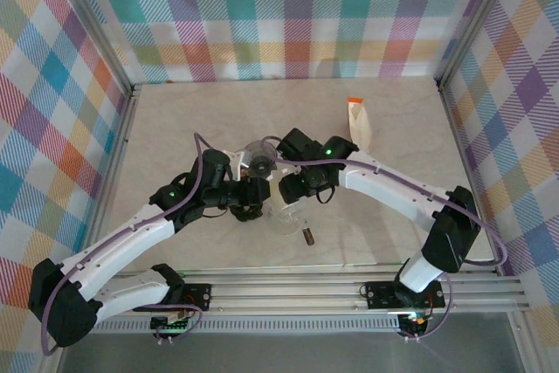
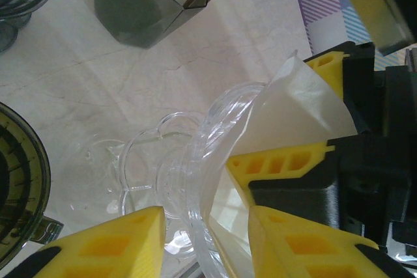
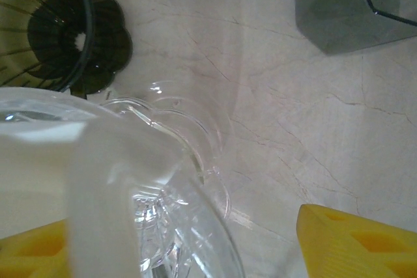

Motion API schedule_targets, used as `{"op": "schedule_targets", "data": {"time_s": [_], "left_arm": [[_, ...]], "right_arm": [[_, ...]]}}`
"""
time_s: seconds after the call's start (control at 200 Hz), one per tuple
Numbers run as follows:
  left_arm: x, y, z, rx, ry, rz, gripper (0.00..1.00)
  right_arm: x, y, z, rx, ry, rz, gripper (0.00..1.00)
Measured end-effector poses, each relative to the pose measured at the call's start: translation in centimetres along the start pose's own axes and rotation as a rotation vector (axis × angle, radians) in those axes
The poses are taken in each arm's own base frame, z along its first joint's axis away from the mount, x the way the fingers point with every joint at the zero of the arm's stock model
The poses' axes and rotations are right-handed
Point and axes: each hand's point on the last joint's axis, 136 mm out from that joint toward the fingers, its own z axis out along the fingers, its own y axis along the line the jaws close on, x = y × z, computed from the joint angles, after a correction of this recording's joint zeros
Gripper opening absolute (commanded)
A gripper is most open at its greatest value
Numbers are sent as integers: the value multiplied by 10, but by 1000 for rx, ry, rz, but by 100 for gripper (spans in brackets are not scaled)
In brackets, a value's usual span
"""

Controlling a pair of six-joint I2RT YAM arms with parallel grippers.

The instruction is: Place the coffee filter in the dripper

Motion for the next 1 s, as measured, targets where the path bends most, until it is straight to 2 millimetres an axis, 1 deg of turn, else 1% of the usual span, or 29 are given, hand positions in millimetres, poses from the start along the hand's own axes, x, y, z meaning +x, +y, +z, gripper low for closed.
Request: {"op": "schedule_targets", "data": {"time_s": [0.305, 0.47, 0.575, 0.63, 0.9, 1.0], "left_arm": [[1, 1, 3, -5, 8, -2, 39], [2, 1, 3, -4, 10, -2, 40], [2, 1, 3, -4, 9, -7, 45], [2, 1, 3, -3, 8, -10, 46], [-1, 3, 2, -18, -8, -21, 46], [-2, 4, 3, -22, -11, -25, 40]], "right_arm": [[2, -1, 17, 7, 20, 7, 70], [7, -2, 25, 7, 36, 19, 70], [9, -2, 27, 9, 40, 25, 70], [9, -2, 28, 8, 40, 25, 70], [9, -1, 28, 1, 41, 29, 70], [8, -1, 28, 0, 39, 30, 70]]}}
